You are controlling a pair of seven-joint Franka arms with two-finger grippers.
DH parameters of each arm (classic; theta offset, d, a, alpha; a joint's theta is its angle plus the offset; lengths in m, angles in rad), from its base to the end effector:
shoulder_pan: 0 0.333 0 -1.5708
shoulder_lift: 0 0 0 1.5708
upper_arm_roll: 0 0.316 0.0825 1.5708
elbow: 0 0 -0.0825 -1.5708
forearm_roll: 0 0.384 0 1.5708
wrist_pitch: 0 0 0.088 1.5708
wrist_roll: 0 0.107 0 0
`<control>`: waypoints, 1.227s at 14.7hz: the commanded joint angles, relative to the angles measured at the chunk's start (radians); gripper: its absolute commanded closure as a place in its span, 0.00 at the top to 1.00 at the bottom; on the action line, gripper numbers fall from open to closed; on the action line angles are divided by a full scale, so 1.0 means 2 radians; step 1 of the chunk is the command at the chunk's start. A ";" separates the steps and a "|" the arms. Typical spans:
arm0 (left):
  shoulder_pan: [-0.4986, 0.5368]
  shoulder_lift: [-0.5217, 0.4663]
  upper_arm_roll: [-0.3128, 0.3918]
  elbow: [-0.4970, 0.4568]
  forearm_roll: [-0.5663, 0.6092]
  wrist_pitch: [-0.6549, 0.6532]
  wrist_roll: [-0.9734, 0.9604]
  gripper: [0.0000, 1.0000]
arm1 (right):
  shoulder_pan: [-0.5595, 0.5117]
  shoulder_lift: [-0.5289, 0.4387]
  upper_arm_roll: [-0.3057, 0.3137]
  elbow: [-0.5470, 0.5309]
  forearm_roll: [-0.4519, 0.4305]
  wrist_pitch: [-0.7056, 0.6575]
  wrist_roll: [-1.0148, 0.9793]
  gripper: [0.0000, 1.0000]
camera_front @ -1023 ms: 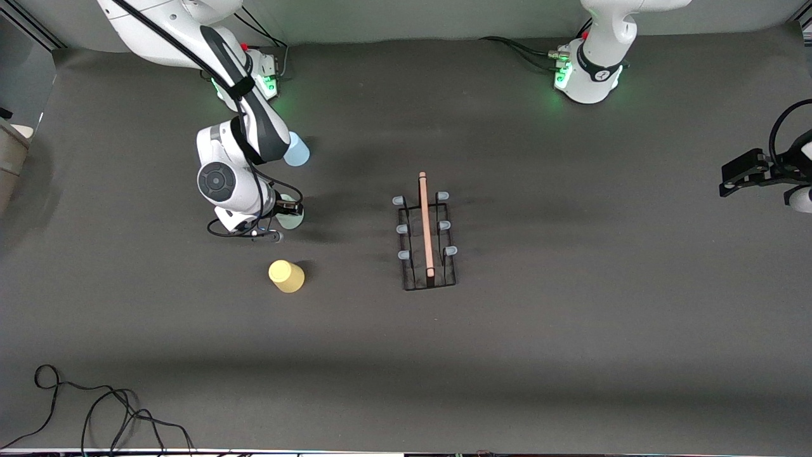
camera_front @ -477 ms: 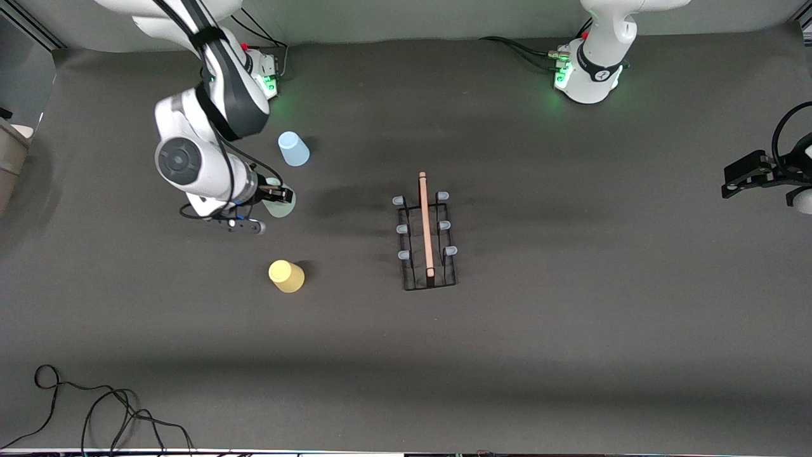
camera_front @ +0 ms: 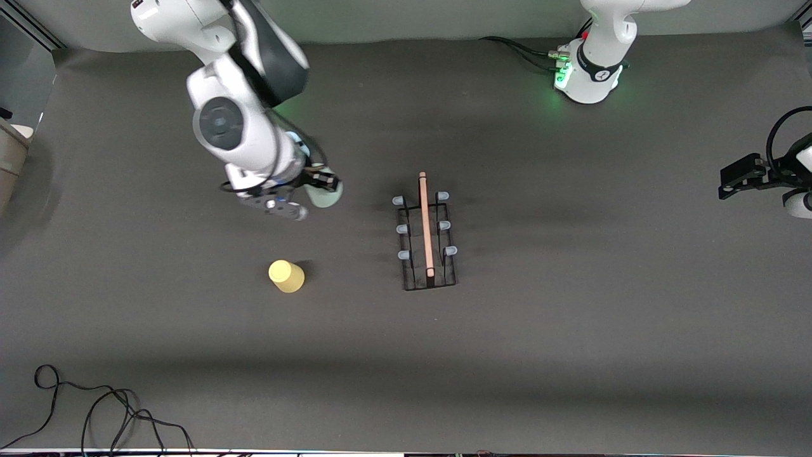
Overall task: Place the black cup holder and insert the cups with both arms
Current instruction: 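Carry the pale green cup with the right gripper to the holder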
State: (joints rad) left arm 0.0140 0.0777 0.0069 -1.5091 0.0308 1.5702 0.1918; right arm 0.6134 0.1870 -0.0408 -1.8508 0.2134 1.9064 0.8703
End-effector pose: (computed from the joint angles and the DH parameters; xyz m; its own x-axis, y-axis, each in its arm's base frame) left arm 0.5781 0.0152 0.6096 0.9852 -0.1700 -0.0223 -0.1706 -0.9850 -0.0276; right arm 0.4902 0.3354 0.4128 0.9044 -0.3610 -0.2272 -0.3734 -0.9276 -0.0124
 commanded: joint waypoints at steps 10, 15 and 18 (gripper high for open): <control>0.007 -0.012 -0.004 -0.004 0.002 -0.013 0.005 1.00 | 0.077 0.123 -0.003 0.109 0.018 0.072 0.128 0.09; 0.005 -0.018 -0.005 0.003 0.001 -0.013 0.003 1.00 | 0.088 0.147 -0.003 0.109 0.014 0.091 0.128 0.09; 0.004 -0.015 -0.005 0.001 -0.006 -0.027 0.001 1.00 | 0.089 0.157 -0.003 0.109 0.012 0.101 0.128 0.29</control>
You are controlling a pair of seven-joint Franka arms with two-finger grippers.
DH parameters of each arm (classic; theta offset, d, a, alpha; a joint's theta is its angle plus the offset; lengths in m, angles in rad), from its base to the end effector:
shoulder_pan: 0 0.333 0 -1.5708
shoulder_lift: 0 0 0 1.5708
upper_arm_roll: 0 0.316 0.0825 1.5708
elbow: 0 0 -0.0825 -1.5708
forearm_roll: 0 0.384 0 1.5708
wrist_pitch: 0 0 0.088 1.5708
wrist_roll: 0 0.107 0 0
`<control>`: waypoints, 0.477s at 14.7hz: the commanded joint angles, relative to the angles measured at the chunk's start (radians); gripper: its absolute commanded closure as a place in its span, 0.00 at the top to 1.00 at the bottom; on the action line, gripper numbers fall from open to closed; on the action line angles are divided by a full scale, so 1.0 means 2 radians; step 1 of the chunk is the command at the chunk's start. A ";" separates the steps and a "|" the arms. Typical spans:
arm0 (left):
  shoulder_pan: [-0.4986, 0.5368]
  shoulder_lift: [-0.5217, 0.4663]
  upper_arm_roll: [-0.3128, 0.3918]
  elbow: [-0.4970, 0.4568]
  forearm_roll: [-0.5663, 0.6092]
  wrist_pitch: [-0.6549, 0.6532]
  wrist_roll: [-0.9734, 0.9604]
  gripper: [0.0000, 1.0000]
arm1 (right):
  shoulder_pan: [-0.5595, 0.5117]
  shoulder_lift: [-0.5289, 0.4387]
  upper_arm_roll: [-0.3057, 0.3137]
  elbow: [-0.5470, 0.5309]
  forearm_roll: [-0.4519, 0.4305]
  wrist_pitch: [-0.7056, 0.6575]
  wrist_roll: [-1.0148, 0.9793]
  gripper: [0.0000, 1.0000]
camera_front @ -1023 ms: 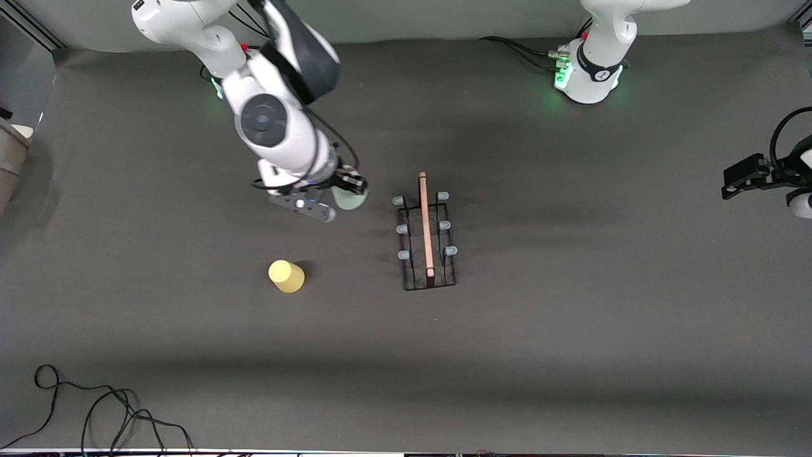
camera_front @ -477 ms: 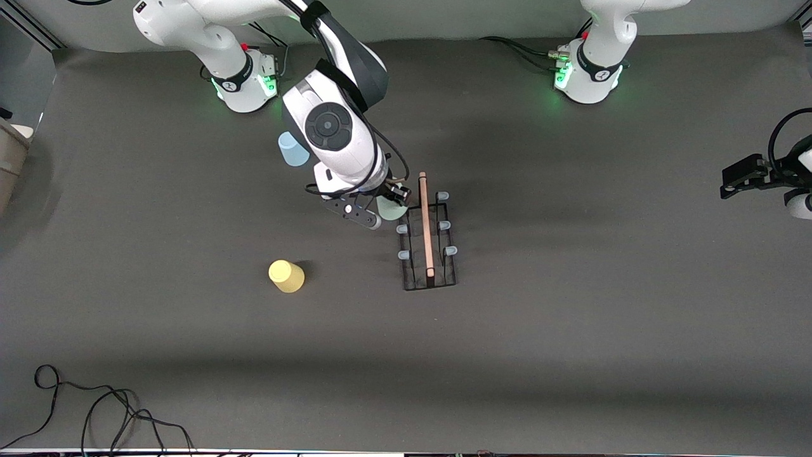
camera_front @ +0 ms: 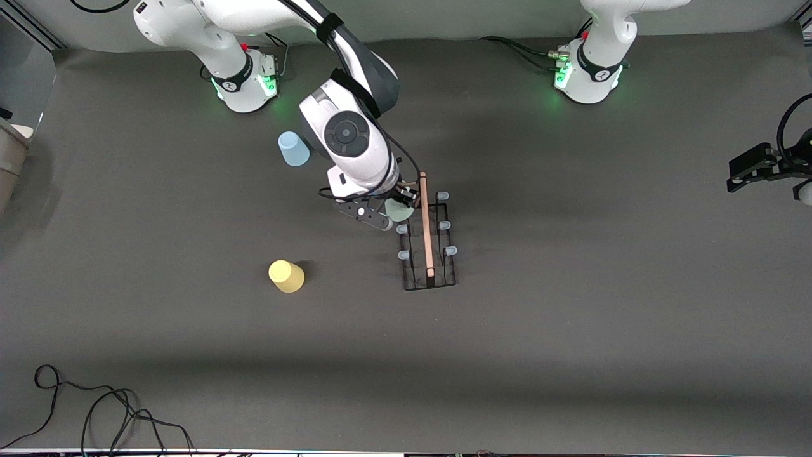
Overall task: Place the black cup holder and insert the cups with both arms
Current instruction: 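Lower the pale green cup onto a holder peg and release it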
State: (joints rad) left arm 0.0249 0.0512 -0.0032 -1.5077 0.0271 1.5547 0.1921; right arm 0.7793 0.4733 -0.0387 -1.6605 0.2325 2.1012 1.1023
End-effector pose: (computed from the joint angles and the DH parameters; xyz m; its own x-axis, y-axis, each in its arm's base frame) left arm 0.5689 0.0153 0.6241 0.9856 -0.1691 -0.0093 -0.1693 -0.9852 -0.0256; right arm 0.4861 0.4632 0.3328 0.8752 -0.4501 -0.1774 -0.4638 -0.8849 -0.0430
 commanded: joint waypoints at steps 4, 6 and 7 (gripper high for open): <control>0.001 0.007 0.001 -0.001 -0.004 -0.020 0.001 1.00 | 0.009 0.016 -0.004 0.013 0.003 0.004 0.013 0.97; -0.004 0.007 -0.001 0.000 -0.004 -0.017 -0.012 1.00 | 0.008 0.013 -0.004 0.013 0.003 0.003 0.013 1.00; -0.003 0.006 -0.001 0.001 -0.004 -0.014 -0.014 1.00 | 0.008 0.010 -0.004 0.013 0.003 0.002 0.013 1.00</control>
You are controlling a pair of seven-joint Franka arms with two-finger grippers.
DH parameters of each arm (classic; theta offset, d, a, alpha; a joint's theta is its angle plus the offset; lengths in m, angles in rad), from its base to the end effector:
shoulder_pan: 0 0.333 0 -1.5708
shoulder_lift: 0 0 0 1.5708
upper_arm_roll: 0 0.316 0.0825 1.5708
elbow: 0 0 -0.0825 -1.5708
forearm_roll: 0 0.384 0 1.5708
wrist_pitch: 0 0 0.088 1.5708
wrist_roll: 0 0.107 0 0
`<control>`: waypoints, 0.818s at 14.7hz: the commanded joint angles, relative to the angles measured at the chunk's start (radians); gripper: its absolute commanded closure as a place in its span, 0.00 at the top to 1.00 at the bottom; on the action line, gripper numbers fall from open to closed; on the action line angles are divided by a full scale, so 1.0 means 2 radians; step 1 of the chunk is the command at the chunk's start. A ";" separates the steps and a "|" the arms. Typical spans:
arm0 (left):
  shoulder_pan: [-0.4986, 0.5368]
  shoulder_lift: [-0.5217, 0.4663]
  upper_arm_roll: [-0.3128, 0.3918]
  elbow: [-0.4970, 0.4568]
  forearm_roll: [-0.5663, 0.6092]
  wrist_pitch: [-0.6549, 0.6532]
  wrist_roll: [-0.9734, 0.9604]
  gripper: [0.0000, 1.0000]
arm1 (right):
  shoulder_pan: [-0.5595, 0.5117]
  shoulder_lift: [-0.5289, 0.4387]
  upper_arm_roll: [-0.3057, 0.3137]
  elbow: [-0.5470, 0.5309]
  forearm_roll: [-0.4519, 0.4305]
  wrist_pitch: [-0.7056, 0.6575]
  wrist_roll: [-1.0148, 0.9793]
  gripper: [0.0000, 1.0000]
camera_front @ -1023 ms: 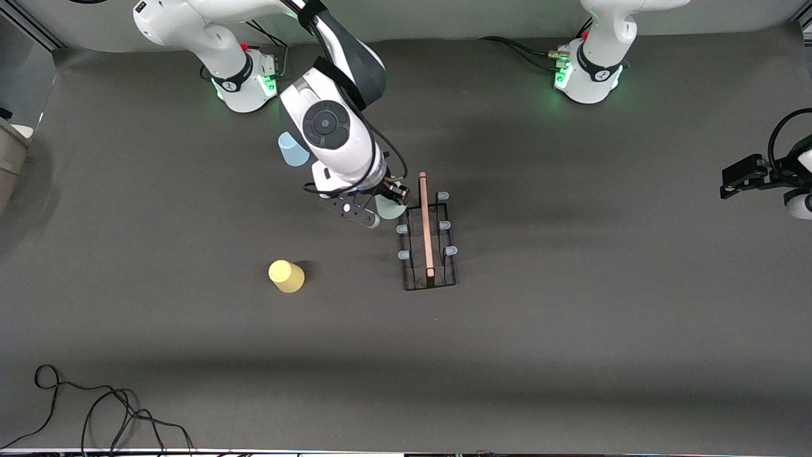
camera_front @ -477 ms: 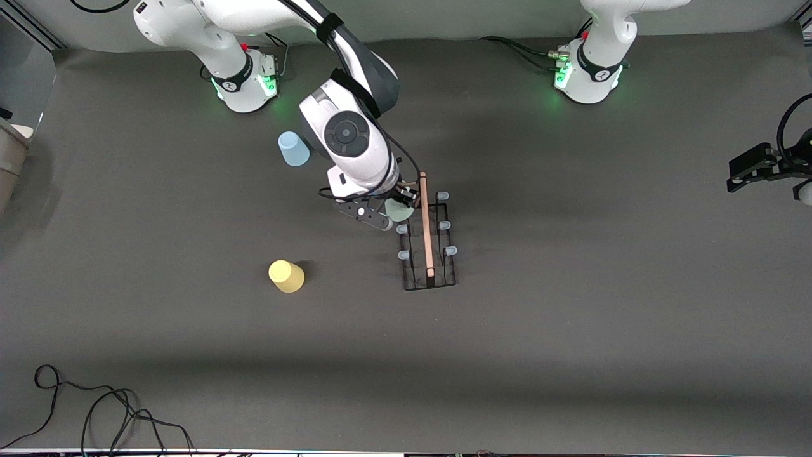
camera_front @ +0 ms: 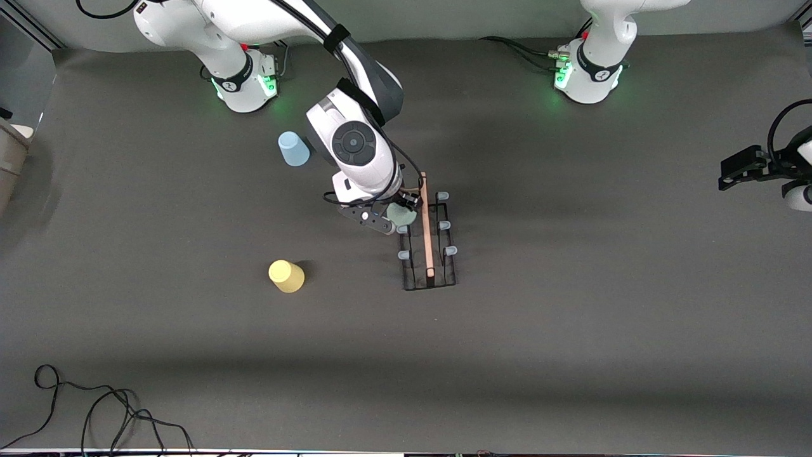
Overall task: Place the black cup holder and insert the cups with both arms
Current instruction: 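Lower the pale green cup onto a holder peg and release it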
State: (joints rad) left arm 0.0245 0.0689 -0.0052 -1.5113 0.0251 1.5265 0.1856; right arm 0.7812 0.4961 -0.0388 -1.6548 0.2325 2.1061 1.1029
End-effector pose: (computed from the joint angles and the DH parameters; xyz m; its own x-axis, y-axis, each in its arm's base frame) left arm 0.5708 0.0139 0.6099 0.9847 -0.1644 -0.0573 -0.1655 -0.9861 -0.0144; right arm 0.4867 0.4652 0.3204 0.8740 -0.4514 -0.1802 -0.4637 -0.8855 -0.0308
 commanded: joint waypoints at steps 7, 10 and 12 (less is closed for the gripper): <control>-0.002 -0.006 0.000 -0.005 -0.003 0.030 -0.024 1.00 | -0.019 -0.068 -0.038 0.015 0.003 -0.096 -0.069 1.00; -0.002 -0.007 0.000 -0.009 -0.003 0.031 -0.028 1.00 | -0.025 -0.084 -0.086 0.014 0.009 -0.135 -0.161 1.00; -0.002 -0.005 0.000 -0.011 -0.003 0.034 -0.028 1.00 | -0.025 -0.079 -0.121 0.007 0.009 -0.136 -0.225 1.00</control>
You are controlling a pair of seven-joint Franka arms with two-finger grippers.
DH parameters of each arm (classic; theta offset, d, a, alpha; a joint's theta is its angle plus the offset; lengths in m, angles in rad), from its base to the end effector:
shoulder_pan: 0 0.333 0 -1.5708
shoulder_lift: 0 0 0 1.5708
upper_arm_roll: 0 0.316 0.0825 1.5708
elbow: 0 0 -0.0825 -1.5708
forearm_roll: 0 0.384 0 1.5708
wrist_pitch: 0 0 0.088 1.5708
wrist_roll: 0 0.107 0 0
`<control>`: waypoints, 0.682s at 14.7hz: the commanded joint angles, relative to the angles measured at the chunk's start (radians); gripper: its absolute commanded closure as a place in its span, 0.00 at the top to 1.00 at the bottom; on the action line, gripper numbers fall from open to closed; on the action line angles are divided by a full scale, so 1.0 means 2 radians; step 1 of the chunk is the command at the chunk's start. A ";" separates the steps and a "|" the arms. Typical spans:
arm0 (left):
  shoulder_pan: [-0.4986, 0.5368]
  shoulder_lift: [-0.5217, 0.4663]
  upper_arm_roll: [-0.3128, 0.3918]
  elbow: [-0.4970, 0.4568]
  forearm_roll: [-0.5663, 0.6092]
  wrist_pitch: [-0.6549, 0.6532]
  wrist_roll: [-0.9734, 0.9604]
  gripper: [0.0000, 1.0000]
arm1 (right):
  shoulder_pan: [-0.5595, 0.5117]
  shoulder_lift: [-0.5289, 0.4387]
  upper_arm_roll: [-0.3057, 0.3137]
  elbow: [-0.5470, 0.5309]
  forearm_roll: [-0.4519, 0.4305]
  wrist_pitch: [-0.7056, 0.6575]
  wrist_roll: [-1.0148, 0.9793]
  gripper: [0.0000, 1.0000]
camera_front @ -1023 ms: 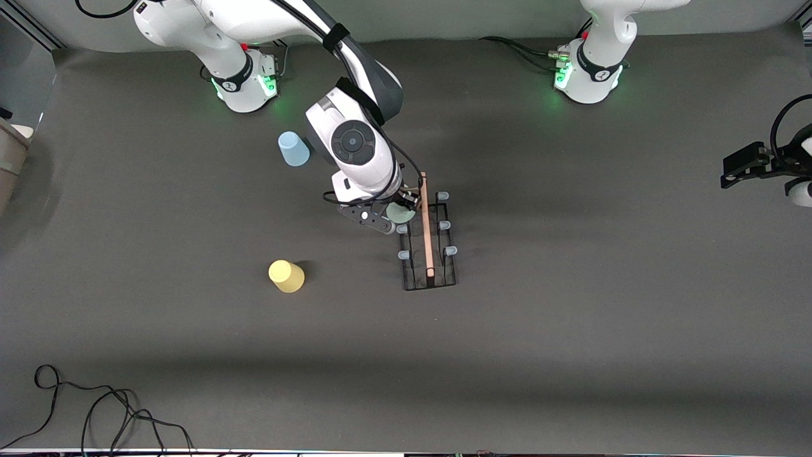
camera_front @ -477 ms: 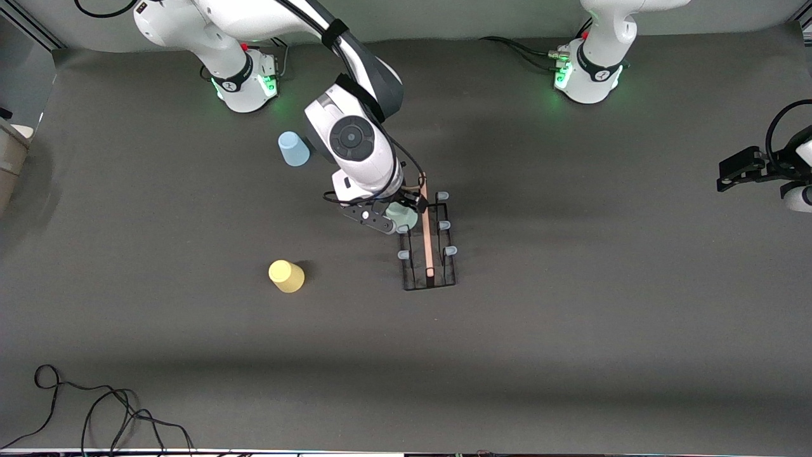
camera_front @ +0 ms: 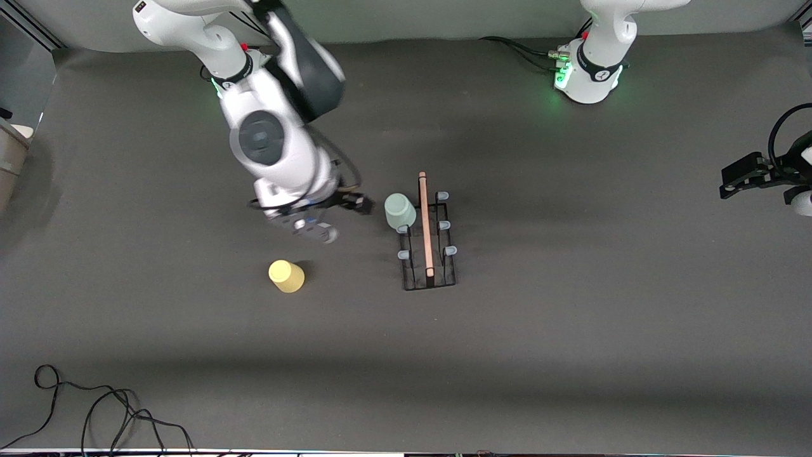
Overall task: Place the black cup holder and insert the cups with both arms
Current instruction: 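Move the right gripper to the yellow cup and grasp it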
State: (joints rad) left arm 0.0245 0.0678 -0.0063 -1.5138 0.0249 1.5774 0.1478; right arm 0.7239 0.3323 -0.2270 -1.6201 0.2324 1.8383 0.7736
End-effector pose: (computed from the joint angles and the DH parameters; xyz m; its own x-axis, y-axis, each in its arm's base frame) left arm 0.5760 0.0133 0.6137 0.9916 -0.1293 -0.0078 -0.1295 -0.9913 -0.0236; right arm 0.5495 0.3357 0.4275 0.9281 -0.3278 -0.1766 -0.3374 -0.9410 -0.0265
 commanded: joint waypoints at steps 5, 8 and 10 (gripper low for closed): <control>-0.001 -0.001 0.001 -0.007 -0.005 0.023 -0.009 1.00 | -0.034 0.027 -0.061 -0.049 0.009 0.044 -0.192 1.00; -0.001 0.000 0.001 -0.006 -0.004 0.023 -0.008 1.00 | -0.049 0.038 -0.061 -0.084 0.009 0.098 -0.227 1.00; -0.002 0.000 0.001 -0.007 -0.003 0.017 -0.009 1.00 | -0.057 0.041 -0.061 -0.119 0.010 0.151 -0.247 1.00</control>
State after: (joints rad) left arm 0.0247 0.0731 -0.0060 -1.5223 0.0240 1.6140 0.1445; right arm 0.6129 0.4190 -0.3481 -1.7901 0.2326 2.0499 0.3311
